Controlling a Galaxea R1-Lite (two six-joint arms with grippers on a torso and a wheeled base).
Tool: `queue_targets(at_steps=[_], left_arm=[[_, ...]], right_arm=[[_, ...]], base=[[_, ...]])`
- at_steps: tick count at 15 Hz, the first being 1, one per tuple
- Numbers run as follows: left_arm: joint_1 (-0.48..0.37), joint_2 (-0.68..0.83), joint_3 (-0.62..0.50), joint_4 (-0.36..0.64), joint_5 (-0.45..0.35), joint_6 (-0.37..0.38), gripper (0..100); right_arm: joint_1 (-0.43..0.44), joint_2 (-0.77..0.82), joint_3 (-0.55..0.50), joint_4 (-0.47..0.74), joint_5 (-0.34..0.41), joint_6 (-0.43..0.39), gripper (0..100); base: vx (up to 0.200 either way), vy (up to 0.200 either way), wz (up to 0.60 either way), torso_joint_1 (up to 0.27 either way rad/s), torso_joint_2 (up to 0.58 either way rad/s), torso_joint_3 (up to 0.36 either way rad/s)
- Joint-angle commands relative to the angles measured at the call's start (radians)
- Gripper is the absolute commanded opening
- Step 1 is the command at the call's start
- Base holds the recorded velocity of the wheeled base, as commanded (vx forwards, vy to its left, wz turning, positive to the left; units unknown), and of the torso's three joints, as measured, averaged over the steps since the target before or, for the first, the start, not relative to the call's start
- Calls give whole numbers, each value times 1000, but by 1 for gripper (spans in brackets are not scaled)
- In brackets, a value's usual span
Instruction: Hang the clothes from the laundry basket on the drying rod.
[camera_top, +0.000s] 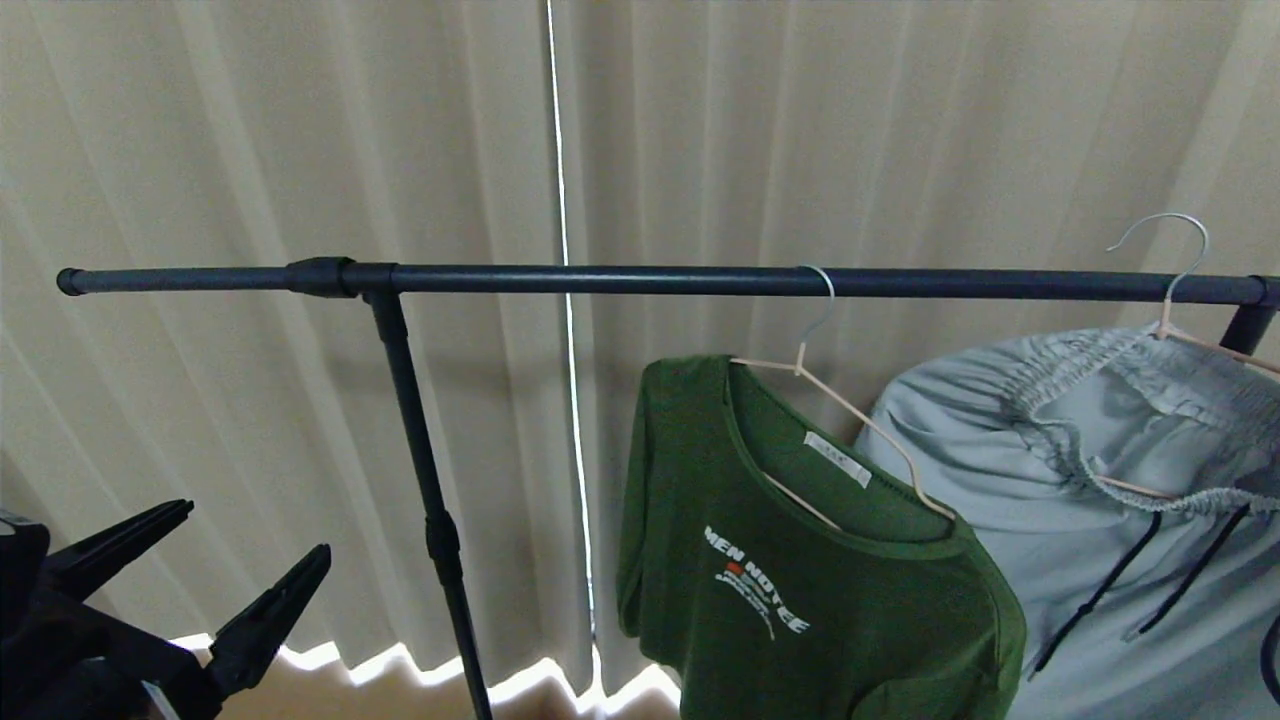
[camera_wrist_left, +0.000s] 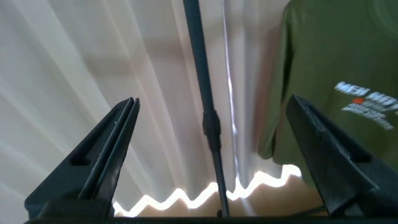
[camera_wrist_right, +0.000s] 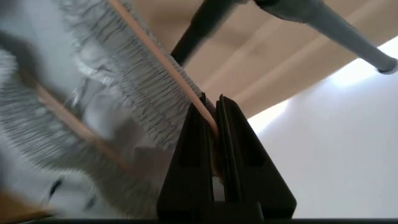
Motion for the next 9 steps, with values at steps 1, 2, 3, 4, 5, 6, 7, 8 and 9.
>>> queue_targets(at_steps=[1, 2, 3, 4, 5, 6, 7, 8, 9], left_arm=[[0, -1, -1, -1, 0, 0, 100], [0, 1, 0, -1, 0, -2, 100], [0, 2, 0, -1, 0, -2, 100], [0, 2, 2, -1, 0, -2, 100], [0, 2, 2, -1, 0, 0, 100], [0, 2, 2, -1, 0, 0, 100], [0, 2, 2, 1, 0, 0, 100], [0, 1, 2, -1, 0, 0, 100], [0, 1, 3, -1, -1, 0, 100]], right_arm=[[37, 78, -13, -24, -31, 4, 0], [54, 113, -10, -73, -62, 4, 0], [61, 130, -9, -95, -73, 4, 0], [75, 159, -9, -122, -100, 3, 0], [92, 173, -9, -128, -111, 4, 0], [106, 181, -9, -128, -120, 4, 0], [132, 188, 0, -128, -137, 4, 0], [152, 190, 13, -128, -145, 4, 0], [166, 185, 20, -128, -148, 4, 0]], base=[[0, 0, 0, 0, 0, 0], [0, 0, 0, 0, 0, 0], [0, 0, 0, 0, 0, 0], [0, 0, 0, 0, 0, 0], [0, 0, 0, 0, 0, 0], [0, 0, 0, 0, 0, 0], [0, 0, 0, 0, 0, 0], [0, 0, 0, 0, 0, 0], [0, 0, 0, 0, 0, 0]])
